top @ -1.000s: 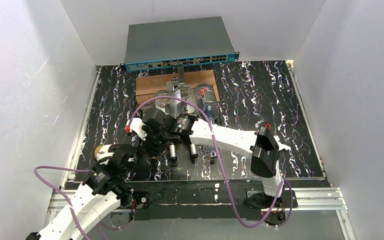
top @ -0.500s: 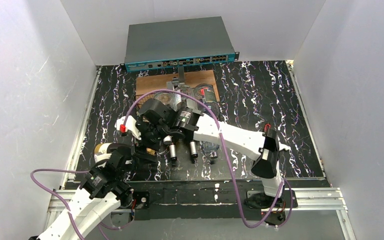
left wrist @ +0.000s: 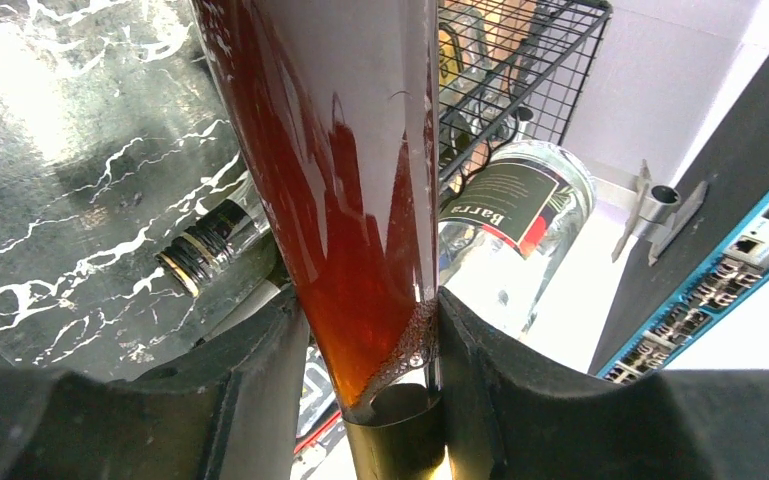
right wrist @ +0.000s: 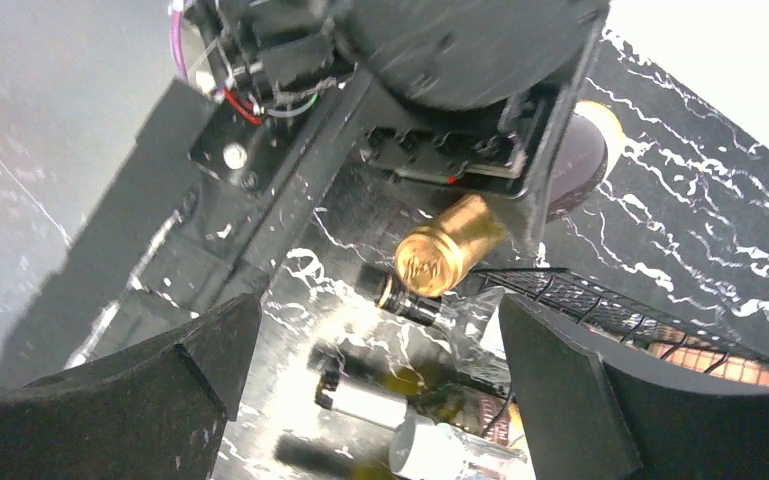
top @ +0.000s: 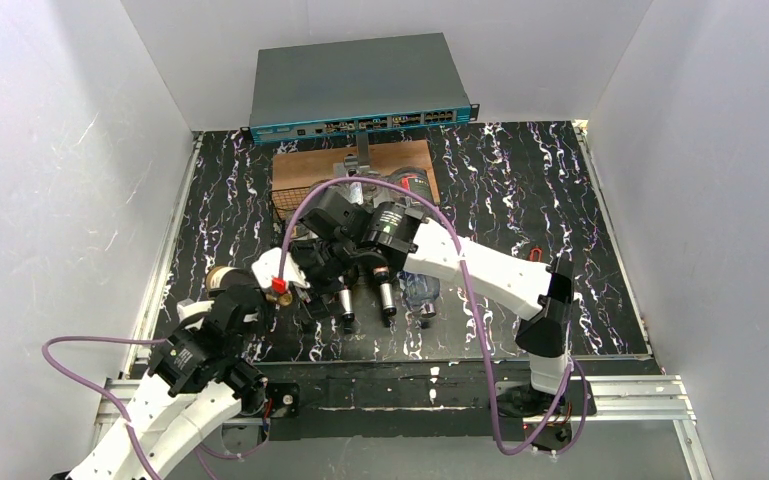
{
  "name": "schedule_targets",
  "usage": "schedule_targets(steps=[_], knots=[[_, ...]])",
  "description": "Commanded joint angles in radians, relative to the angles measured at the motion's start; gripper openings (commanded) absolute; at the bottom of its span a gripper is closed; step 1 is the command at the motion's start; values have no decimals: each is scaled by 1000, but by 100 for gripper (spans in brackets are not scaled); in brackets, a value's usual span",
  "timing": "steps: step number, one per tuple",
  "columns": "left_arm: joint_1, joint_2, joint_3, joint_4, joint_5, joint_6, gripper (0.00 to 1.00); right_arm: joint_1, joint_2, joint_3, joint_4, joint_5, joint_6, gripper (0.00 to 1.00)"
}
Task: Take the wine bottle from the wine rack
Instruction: Adjust the wine bottle at the center of the board.
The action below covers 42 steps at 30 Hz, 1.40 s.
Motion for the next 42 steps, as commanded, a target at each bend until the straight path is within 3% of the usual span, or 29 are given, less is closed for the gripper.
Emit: schedule_targets(steps=[1,12,24,31,42], knots=[[-2,-32,88,80,-147,-21,0,2,0,-8,-39,-28,-303,98],[-2,-55,132,17,-246,-93,0,-14,90,163,-29,-85,-236,98],[-2,50,201,83,-261,-135,0,-60,56,172,-22,-121,-170,99],[-2,93,270,81,-269,-139,0,-86,31,87,31,-158,-127,98],[-1,88,261,84,-275,-199,0,-38,114,150,112,-154,-36,84]])
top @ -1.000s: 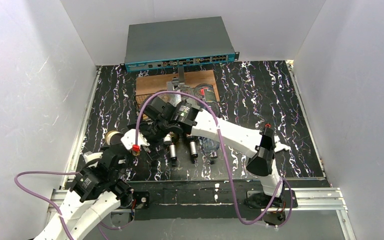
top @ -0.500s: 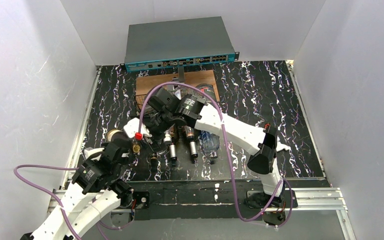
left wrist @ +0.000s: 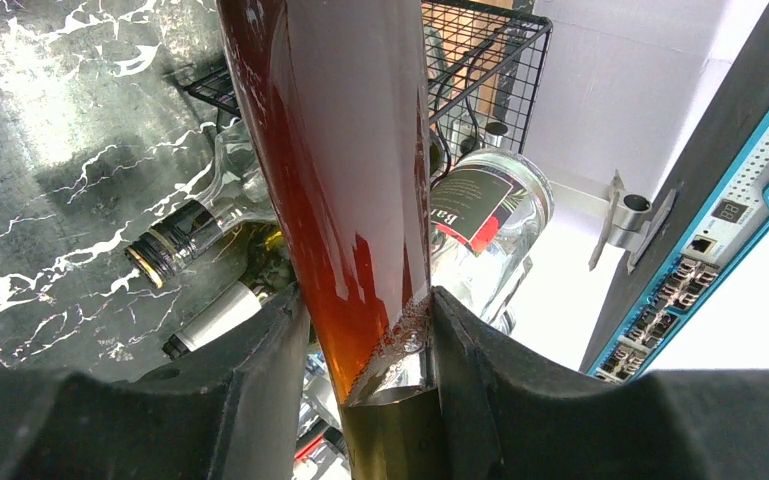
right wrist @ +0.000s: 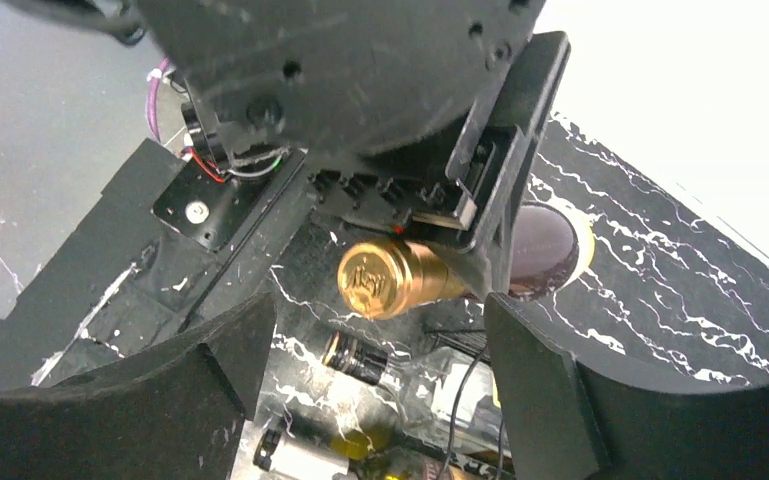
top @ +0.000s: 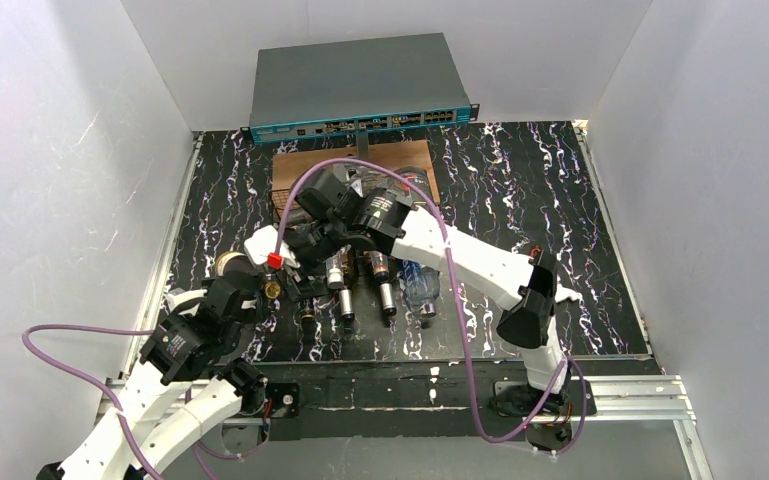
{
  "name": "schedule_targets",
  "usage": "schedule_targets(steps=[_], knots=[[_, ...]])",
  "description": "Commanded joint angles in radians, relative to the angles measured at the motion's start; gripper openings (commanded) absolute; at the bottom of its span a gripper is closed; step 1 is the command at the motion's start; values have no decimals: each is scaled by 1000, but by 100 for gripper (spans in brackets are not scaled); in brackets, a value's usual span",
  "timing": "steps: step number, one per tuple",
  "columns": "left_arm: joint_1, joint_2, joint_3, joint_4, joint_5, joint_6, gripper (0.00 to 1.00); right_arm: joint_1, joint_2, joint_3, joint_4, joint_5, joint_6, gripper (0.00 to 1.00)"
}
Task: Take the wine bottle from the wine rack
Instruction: Adjust the wine bottle at the center of the board.
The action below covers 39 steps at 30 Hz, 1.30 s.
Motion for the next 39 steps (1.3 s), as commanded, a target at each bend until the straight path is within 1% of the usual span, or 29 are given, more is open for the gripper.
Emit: schedule_targets(steps=[1,6,12,20,27,29,31,33,39], knots=[[-1,-32,79,170,-217,-207,0,32,16,35,64,16,52,83],[-2,-49,45,175,-215,-262,0,79,-2,-49,102,140,50,81],[-2,-65,2,189,-194,-313,0,104,4,-84,172,248,99,73],[-2,-93,-50,181,-197,-392,0,105,0,-79,205,273,171,67],[-2,-95,-80,203,-186,-417,0,105,-16,-185,292,300,266,66],[-2,-94,-83,205,-185,-418,0,105,-19,-212,323,314,307,64],[-2,-95,-86,205,-184,-419,0,105,-21,-225,344,333,337,59],[-2,-95,-88,205,-183,-420,0,105,-25,-223,353,349,356,55],[-2,-91,-84,202,-185,-422,0,105,-29,-184,357,391,407,54]])
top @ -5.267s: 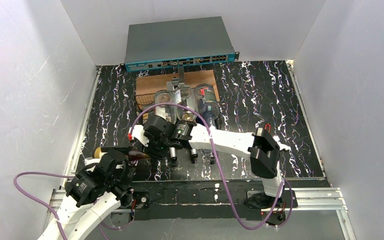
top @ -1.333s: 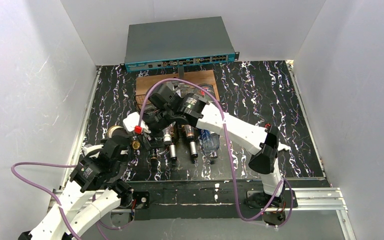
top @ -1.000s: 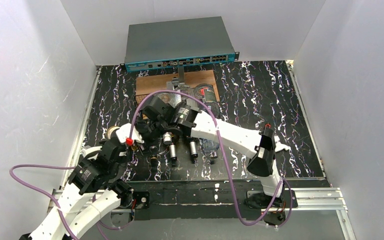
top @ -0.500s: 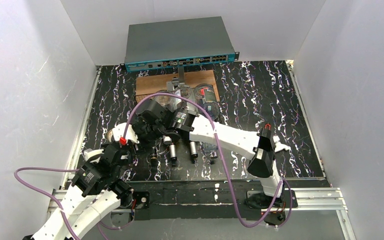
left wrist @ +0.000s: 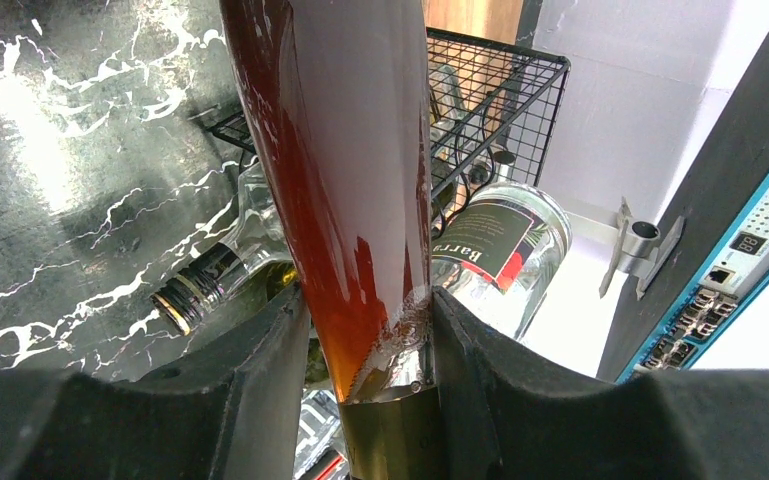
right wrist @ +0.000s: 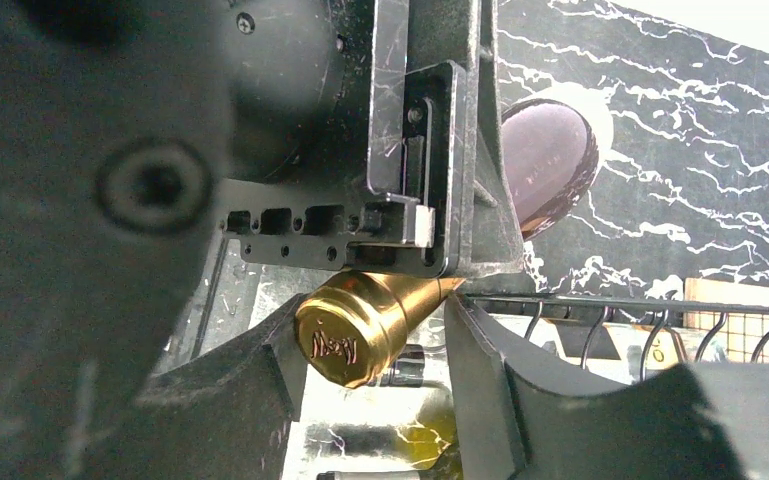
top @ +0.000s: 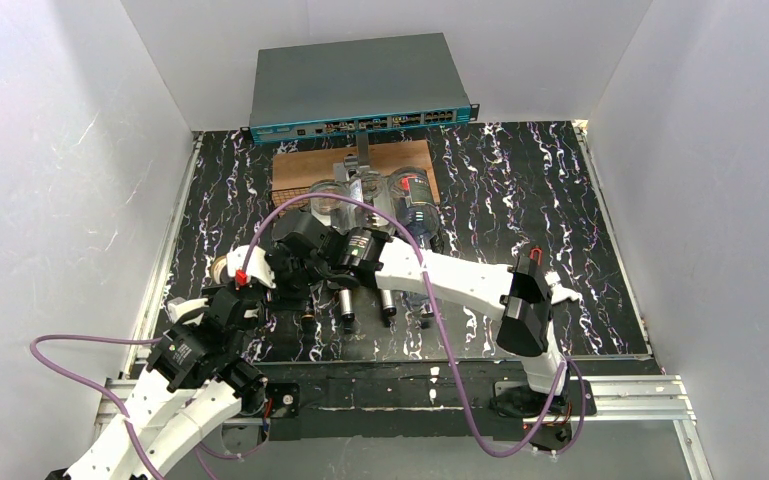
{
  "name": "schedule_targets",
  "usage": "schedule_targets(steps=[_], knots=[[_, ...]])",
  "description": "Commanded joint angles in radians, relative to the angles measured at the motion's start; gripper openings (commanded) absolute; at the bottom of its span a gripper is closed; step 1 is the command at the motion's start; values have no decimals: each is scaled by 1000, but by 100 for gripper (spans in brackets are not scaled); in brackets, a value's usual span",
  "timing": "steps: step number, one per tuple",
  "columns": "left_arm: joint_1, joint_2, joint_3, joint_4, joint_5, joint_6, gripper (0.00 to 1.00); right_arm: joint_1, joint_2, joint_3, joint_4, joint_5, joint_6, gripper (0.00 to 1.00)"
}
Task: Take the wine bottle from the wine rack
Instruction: Adjust the wine bottle at the center of the board.
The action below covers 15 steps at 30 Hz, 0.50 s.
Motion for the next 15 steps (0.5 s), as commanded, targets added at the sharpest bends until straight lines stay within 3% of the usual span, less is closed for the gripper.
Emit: schedule_targets(steps=[1,15], knots=[[-5,-12,40,157,-146,-424,1,4,-34,41,72,31,91,54],[-5,-10,40,151,-143,-429,11,6,-38,66,84,24,167,52]])
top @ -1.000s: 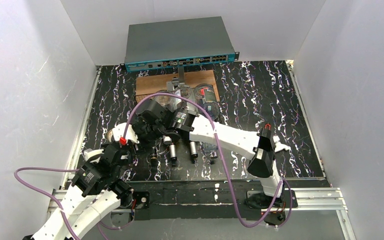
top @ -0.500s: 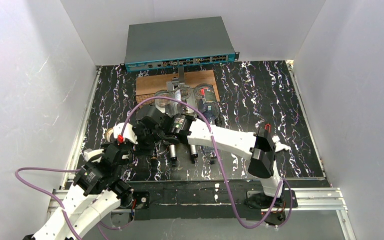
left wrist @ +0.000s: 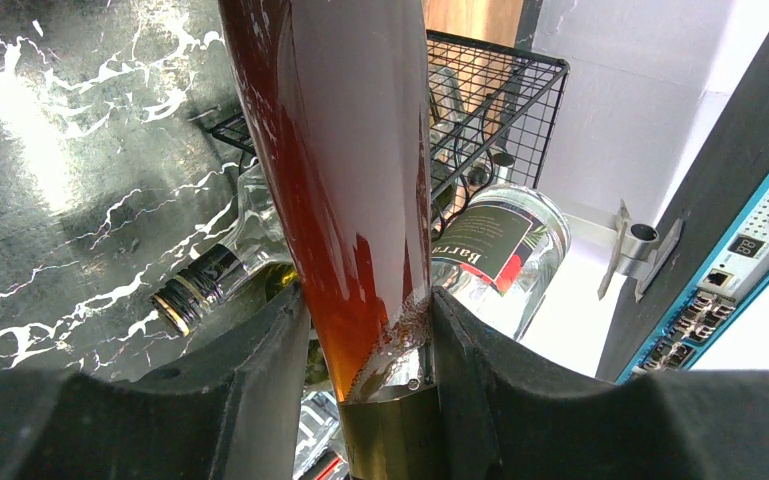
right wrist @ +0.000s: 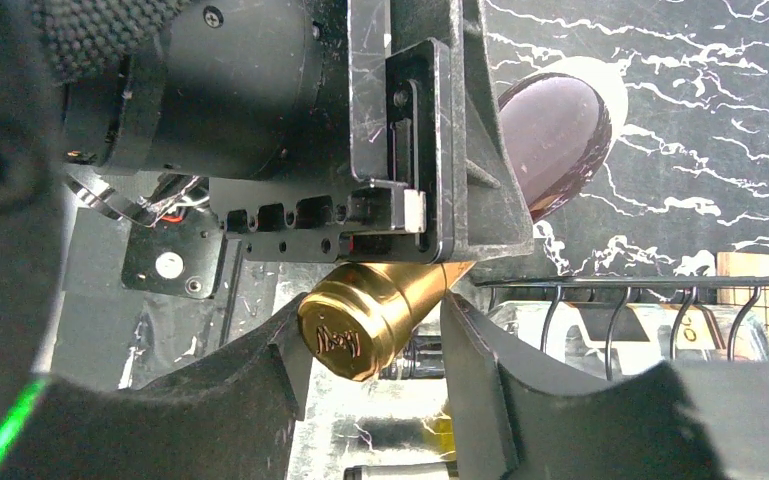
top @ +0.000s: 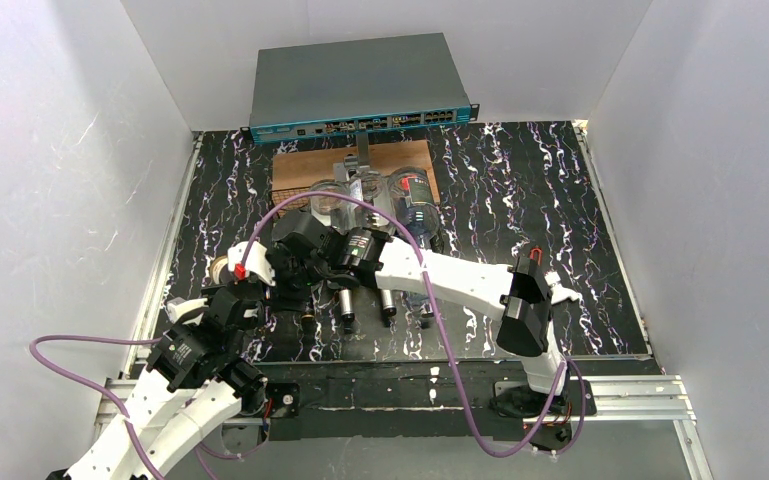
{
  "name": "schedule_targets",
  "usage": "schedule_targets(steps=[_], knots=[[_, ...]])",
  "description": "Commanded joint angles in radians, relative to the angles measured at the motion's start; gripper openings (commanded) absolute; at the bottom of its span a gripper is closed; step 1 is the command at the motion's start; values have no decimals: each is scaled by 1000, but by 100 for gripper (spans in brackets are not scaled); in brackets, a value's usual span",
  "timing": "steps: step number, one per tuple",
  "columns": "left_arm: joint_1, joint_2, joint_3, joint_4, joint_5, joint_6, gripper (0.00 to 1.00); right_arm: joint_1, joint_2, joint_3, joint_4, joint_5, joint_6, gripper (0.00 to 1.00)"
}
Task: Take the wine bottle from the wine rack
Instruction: Adjust the wine bottle at the center of the board.
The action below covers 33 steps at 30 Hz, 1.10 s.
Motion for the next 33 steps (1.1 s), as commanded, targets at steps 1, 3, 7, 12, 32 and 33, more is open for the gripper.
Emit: schedule_targets(steps=[1,3,7,12,32,33], knots=[[-9,-11,40,152,-142,-430,11,4,-37,66,93,-6,86,54],[-8,-13,39,154,-142,-430,10,0,-38,63,97,-27,98,59],[-9,-19,36,156,-139,-426,2,-21,-44,46,114,-86,132,65],[-9,-27,20,154,-131,-420,1,-72,-56,5,148,-220,182,72],[-9,-60,-9,94,-70,-388,0,-171,-163,17,-259,-354,-492,88],[-9,-60,-8,87,-65,-389,0,-171,-168,6,-292,-340,-550,89]])
